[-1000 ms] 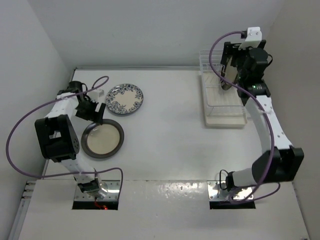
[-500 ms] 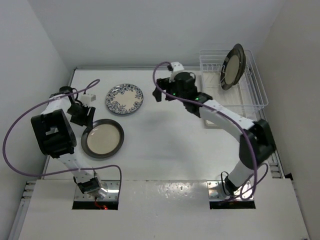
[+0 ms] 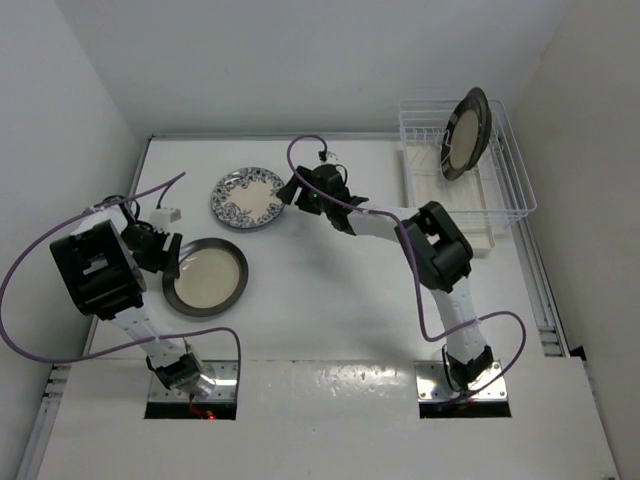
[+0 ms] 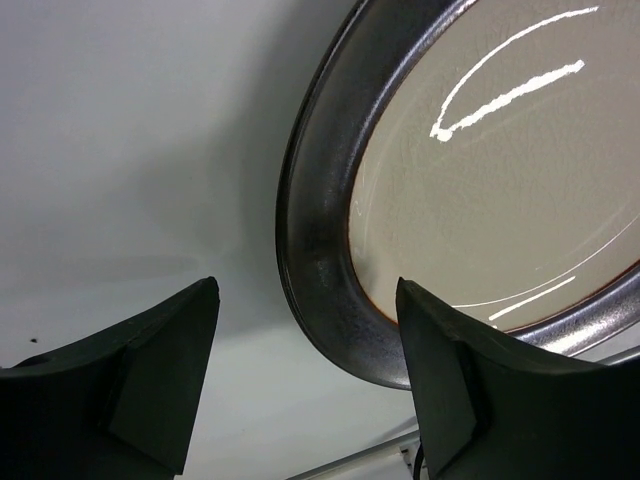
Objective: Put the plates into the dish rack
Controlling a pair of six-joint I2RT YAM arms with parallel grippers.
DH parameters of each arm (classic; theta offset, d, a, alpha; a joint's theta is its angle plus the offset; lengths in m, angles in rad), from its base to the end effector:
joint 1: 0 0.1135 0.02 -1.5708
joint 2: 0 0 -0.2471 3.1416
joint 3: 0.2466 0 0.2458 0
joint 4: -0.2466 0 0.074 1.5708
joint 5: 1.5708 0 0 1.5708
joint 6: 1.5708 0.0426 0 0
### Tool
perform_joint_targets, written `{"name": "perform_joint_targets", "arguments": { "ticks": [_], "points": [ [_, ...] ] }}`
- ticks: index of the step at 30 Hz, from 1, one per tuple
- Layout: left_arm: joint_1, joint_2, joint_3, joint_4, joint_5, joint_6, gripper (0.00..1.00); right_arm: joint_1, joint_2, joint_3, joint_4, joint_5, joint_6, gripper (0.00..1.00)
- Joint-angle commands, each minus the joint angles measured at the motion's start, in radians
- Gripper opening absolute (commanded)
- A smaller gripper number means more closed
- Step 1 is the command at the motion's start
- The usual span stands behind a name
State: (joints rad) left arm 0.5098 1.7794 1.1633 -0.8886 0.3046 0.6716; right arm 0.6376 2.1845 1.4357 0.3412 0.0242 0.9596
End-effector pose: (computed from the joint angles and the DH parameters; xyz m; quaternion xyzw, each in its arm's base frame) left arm 0.2750 0.1391 0.1521 0.0848 0.9842 -0.1077 0.1116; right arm 0.3902 0.2878 0.1510 0.1405 0.8237 0.3865 0.3905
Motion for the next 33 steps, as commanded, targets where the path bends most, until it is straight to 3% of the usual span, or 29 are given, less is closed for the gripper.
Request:
{"name": "perform_joint_targets", "arguments": {
  "ticks": [1, 19, 25, 26, 29, 33],
  "points": [
    [0.022, 0.008, -0.011, -0.01, 0.05, 0.036, 0.76, 0.014, 0.04, 0.051, 0.07, 0.069, 0.168, 0.7],
    [0.035, -0.023, -0.019, -0.019, 0.09, 0.054, 0.73, 0.045, 0.348, 0.341, -0.145, 0.22, 0.459, 0.56],
    [0.035, -0.023, 0.013, -0.047, 0.119, 0.054, 0.73, 0.048, 0.382, 0.368, -0.203, 0.217, 0.502, 0.36],
    [0.035, -0.014, 0.013, -0.047, 0.119, 0.054, 0.73, 0.048, 0.386, 0.365, -0.203, 0.206, 0.514, 0.24],
    [0.035, -0.014, 0.013, -0.047, 0.119, 0.054, 0.73, 0.045, 0.394, 0.35, -0.185, 0.191, 0.548, 0.0],
    [0.044, -0.014, 0.033, -0.047, 0.119, 0.054, 0.73, 0.033, 0.338, 0.267, -0.094, 0.186, 0.521, 0.0]
  ]
}}
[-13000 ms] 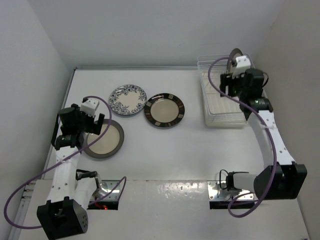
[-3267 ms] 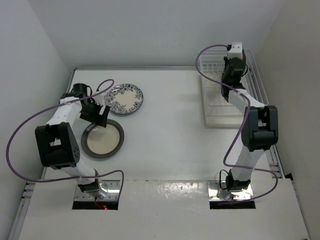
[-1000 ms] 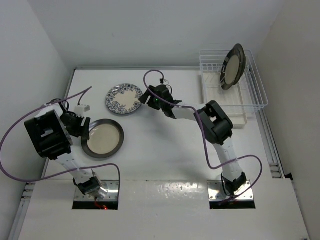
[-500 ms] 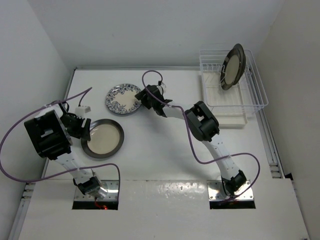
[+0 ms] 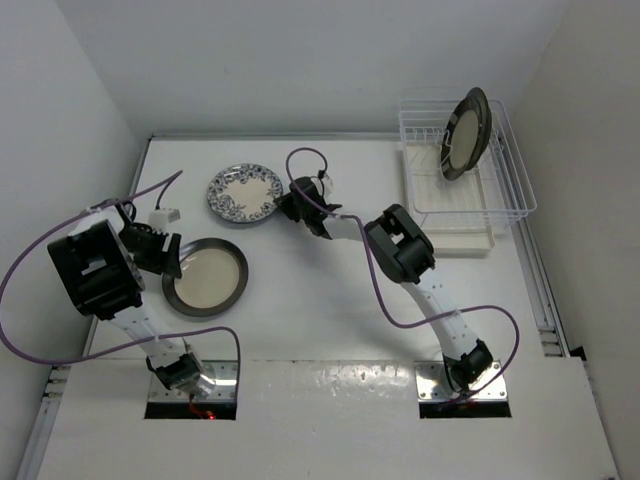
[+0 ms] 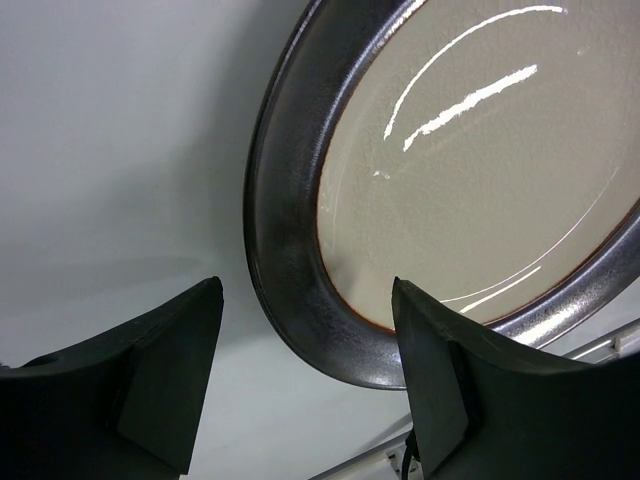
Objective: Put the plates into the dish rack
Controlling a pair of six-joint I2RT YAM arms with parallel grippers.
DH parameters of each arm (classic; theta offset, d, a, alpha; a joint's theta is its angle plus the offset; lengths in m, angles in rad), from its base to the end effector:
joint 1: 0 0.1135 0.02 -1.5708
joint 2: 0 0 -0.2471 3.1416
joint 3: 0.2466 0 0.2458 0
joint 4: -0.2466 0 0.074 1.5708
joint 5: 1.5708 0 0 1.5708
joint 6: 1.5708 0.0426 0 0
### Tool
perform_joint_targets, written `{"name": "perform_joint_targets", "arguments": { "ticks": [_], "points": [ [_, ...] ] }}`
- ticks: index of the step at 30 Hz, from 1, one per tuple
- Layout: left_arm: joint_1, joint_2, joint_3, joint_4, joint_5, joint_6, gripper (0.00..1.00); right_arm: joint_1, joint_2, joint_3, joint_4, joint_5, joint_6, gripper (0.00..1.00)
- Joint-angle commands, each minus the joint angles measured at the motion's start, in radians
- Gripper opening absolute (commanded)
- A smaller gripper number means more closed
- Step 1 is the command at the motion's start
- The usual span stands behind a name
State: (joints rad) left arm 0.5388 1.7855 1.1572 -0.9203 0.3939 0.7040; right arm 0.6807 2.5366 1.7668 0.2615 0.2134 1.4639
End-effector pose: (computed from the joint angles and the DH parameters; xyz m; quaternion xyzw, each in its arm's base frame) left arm 0.2687 0.1416 0.1501 0.0831 0.9771 -0.1528 0.1228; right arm 0.4231 0.3311 0.0749 0.3771 0.7718 0.3985 0.3215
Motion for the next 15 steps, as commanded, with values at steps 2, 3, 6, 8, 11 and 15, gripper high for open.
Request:
{"name": "perform_joint_targets", "arguments": {
  "ticks": [2, 3, 6, 8, 11, 15],
  "points": [
    [0.015, -0.02, 0.049, -0.015, 0.03, 0.012, 0.73, -0.027, -0.083, -0.165, 0.065, -0.003, 0.003, 0.0],
    [0.015, -0.02, 0.064, -0.015, 0.03, 0.002, 0.73, -0.038, -0.105, -0.196, 0.132, 0.0, -0.002, 0.0],
    [0.015, -0.04, 0.101, -0.025, 0.02, -0.011, 0.73, -0.066, -0.228, -0.384, 0.226, 0.003, -0.042, 0.0],
    [0.015, -0.04, 0.131, -0.025, 0.011, -0.011, 0.73, -0.084, -0.319, -0.524, 0.243, -0.008, -0.126, 0.0],
    [-0.023, -0.051, 0.154, -0.025, -0.016, -0.021, 0.73, -0.115, -0.398, -0.724, 0.283, -0.089, -0.194, 0.0],
    [-0.059, -0.074, 0.194, -0.025, -0.017, -0.043, 0.74, -0.148, -0.58, -0.972, 0.361, -0.207, -0.273, 0.0]
  ]
}}
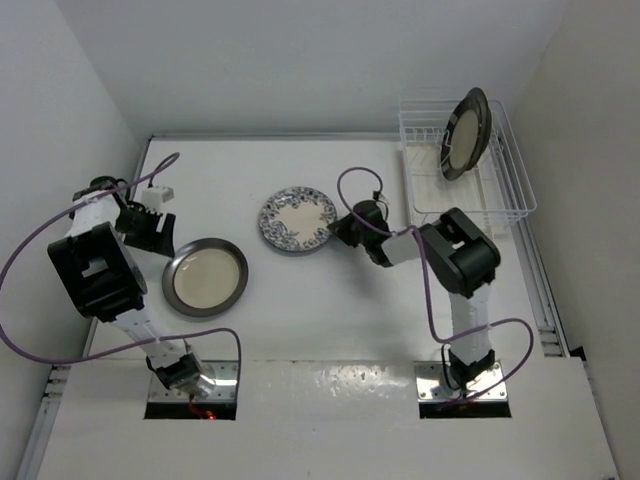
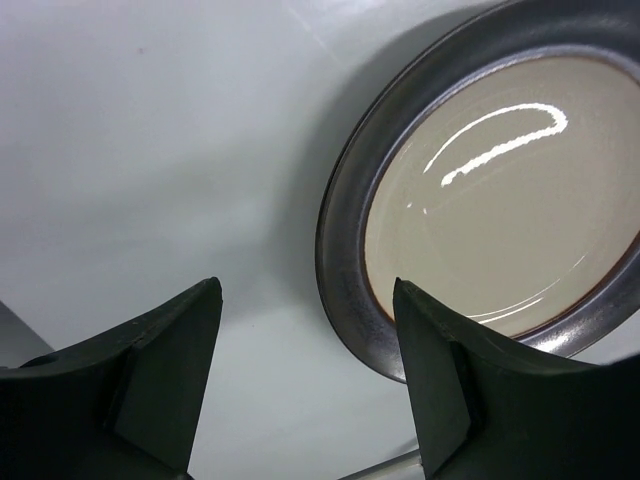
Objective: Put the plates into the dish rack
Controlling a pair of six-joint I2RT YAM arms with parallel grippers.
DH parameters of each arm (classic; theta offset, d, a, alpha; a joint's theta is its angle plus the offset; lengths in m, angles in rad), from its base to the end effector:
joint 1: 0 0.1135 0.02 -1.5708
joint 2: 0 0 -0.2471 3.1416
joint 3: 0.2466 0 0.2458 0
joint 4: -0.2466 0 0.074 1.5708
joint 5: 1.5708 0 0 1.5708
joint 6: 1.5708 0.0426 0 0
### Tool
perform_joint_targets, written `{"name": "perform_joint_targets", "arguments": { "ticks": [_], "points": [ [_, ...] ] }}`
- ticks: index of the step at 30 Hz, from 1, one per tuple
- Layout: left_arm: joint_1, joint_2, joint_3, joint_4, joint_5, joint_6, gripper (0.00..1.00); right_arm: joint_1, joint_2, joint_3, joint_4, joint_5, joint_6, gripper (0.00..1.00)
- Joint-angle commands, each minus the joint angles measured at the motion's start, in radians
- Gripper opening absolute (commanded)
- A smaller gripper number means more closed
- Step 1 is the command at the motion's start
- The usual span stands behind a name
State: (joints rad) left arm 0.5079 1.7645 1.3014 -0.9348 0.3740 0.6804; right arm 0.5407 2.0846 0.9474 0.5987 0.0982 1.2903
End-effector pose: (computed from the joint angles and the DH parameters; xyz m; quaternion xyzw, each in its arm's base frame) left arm 0.2934 0.1455 0.1912 0.1003 0.9739 -0.1060 0.1740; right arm 0.3416 0.2002 0.0779 0.3406 0.7995 0.3648 0.3342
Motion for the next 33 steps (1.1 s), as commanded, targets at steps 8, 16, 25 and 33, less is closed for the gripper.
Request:
{"name": "perform_joint_targets", "arguments": {
  "ticks": [8, 16, 25, 33],
  "points": [
    [-0.117, -0.083, 0.078, -0.01, -0.017, -0.028, 0.76, -0.013, -0.264, -0.502, 0.088, -0.092, -0.103, 0.09],
    [-0.137, -0.092, 0.078, -0.019, -0.017, -0.038, 0.77, 0.007, -0.175, -0.524, 0.262, -0.115, -0.025, 0.39],
    [-0.137, -0.102, 0.078, -0.019, -0.017, -0.047, 0.77, -0.007, -0.123, -0.519, 0.239, -0.046, 0.035, 0.0],
    [-0.137, -0.102, 0.088, -0.019, -0.017, -0.056, 0.77, -0.005, -0.363, -0.383, 0.069, -0.057, -0.337, 0.0]
  ]
}}
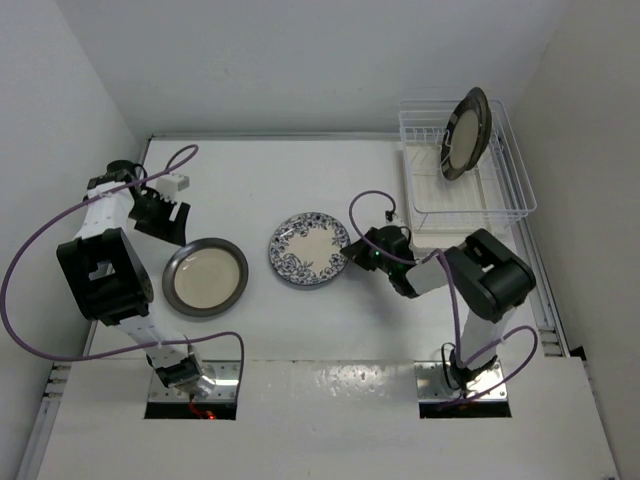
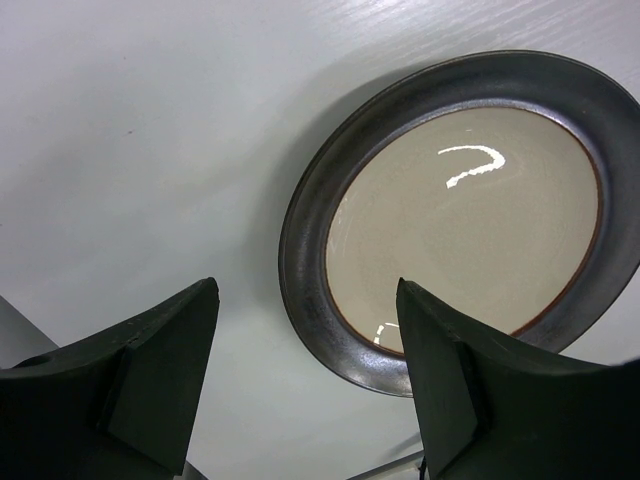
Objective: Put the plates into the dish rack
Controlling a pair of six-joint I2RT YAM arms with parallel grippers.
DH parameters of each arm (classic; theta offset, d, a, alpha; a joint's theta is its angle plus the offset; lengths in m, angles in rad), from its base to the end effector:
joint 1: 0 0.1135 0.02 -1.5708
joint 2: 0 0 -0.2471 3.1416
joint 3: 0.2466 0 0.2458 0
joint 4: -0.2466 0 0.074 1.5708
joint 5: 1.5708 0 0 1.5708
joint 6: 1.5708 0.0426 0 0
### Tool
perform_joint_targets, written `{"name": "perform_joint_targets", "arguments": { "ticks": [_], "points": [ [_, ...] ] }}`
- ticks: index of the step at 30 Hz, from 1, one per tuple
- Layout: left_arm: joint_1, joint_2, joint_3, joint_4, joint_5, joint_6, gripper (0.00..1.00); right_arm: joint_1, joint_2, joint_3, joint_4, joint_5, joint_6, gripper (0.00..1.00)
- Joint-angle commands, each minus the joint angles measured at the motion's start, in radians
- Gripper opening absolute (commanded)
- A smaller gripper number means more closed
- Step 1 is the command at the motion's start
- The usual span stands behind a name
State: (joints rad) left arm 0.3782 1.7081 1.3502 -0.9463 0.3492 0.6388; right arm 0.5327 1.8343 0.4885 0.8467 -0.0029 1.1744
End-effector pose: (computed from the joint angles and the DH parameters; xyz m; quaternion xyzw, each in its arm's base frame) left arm 0.3103 0.1076 0.2210 0.1497 0.9648 -0.0867 0.1982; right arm 0.2570 0.1517 0.0773 0.2705 0.8162 0.3856 0.3347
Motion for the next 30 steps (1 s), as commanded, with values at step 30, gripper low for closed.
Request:
{"name": "perform_joint_targets", "arguments": {
  "ticks": [30],
  "points": [
    [-0.045, -0.064, 0.05, -0.008, 0.039, -0.05, 0.77, -0.129, -0.461, 0.34, -0.362, 0.098, -0.596, 0.0]
  ]
}}
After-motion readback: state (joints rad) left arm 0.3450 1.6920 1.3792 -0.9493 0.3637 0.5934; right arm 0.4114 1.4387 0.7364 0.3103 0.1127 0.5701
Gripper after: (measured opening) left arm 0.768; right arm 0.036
